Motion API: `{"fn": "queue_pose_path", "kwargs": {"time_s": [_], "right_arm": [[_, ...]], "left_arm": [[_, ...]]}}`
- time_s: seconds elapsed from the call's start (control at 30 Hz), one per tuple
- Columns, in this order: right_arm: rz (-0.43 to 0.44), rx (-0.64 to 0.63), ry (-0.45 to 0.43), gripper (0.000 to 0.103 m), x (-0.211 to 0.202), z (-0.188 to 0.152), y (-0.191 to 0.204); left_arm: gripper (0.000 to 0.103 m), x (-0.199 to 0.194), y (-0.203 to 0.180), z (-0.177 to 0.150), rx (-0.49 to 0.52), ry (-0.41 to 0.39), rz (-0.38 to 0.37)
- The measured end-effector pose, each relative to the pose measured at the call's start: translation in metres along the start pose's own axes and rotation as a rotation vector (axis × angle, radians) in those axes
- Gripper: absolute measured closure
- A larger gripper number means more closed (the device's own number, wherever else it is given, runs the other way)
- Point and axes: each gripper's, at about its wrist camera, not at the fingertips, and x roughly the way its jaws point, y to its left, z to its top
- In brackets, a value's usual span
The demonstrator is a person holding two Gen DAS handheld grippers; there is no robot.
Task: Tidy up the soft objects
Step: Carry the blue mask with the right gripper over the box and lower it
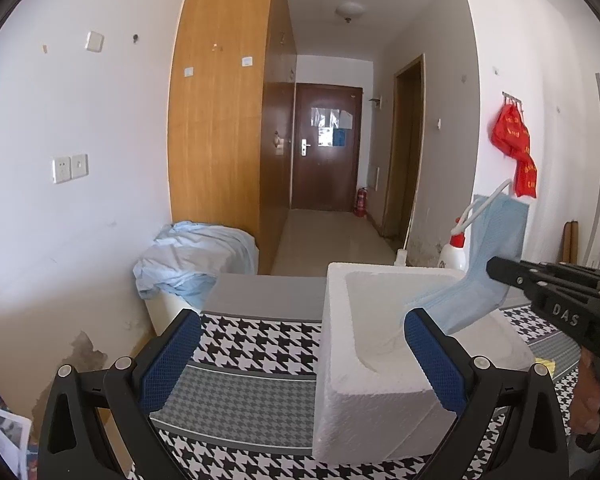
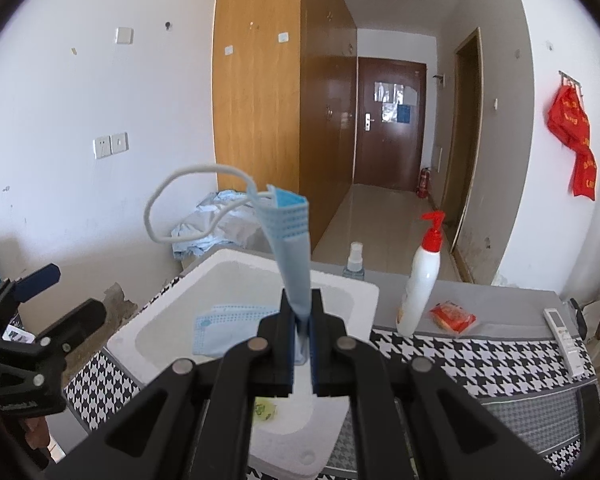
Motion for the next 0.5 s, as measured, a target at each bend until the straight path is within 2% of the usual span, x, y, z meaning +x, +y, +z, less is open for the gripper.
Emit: {"fn": "queue_pose_path", "kwargs": {"time_s": [0.27, 0.33, 0.37, 0.4, 0.47, 0.5], "right_arm": [[0.012, -0.020, 0.053, 0.095, 0.012, -0.003, 0.006], [0.018, -0.020, 0.064, 0.089, 0.015, -0.004, 0.006], [0.021, -0.024, 0.070, 0.075, 0.016, -0.004, 0.006], [0.023, -0.031, 0.073, 0.054, 0.017, -0.005, 0.007], [0.017, -0.039, 0.060, 0.032, 0.017, -0.007, 0.008], [0.018, -0.043, 0.047, 0.030, 0.015, -0.008, 0.010]], "left_arm": [[0.001, -0.001, 0.005, -0.001, -0.019, -0.001, 0.000], [0.001, -0.002, 0.005, -0.002, -0.019, 0.000, 0.000], [0.001, -0.002, 0.006, -0.002, -0.022, 0.001, 0.000], [0.001, -0.002, 0.006, -0.002, -0.028, 0.002, -0.004], [0.001, -0.002, 0.009, -0.002, -0.043, 0.003, -0.011], [0.001, -0.002, 0.009, -0.002, -0.043, 0.004, -0.012]]}}
